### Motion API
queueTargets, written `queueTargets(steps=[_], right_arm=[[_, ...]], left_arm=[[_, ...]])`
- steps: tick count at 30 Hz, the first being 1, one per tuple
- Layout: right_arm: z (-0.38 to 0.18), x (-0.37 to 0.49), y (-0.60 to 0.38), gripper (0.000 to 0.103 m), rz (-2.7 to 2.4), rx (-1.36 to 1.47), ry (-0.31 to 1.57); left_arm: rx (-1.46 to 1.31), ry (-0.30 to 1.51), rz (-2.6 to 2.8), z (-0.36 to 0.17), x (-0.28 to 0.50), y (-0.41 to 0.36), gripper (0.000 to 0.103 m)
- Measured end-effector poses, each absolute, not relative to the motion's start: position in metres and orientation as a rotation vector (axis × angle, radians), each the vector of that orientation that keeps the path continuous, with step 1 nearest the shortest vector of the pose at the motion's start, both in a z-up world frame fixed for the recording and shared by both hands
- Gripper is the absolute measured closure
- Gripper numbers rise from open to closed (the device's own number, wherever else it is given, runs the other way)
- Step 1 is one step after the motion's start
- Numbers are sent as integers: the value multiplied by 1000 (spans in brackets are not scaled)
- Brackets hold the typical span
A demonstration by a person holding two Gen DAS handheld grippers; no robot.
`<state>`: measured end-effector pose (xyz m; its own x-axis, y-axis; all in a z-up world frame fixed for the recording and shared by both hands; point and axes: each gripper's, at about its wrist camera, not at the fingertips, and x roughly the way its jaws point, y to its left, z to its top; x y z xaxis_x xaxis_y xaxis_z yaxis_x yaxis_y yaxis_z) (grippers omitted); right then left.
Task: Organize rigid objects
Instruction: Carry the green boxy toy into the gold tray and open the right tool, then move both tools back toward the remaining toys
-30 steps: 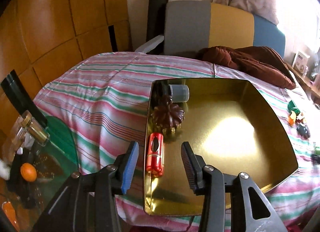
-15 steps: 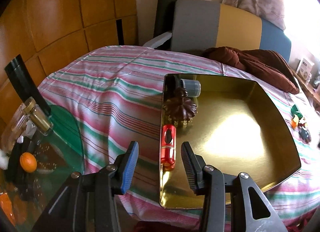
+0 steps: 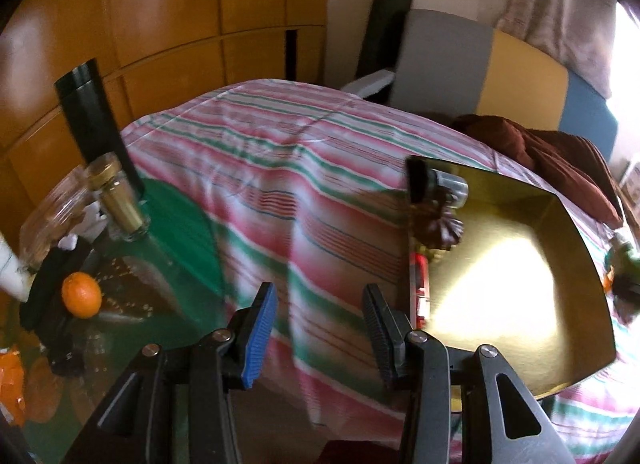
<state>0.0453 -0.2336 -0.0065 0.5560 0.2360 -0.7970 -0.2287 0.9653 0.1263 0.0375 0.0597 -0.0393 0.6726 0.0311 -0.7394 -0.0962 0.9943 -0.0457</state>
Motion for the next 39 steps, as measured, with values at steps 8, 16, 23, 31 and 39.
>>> queueTargets(steps=[8, 16, 23, 31, 39], right_arm=[[-70, 80, -131, 50, 429, -2, 1108], [-87, 77, -98, 47, 548, 45, 1175], [-67, 77, -126, 47, 544, 146, 1111], [-25, 59, -205, 47, 386, 149, 962], [-3, 36, -328, 47, 145, 203, 872]], left_arm=[[-113, 849, 105, -48, 36, 78, 58], [-123, 858, 105, -53, 35, 81, 58], [-106, 840, 99, -47, 34, 77, 58], [-61, 811, 60, -34, 32, 57, 54], [7, 800, -58, -20, 37, 5, 50]])
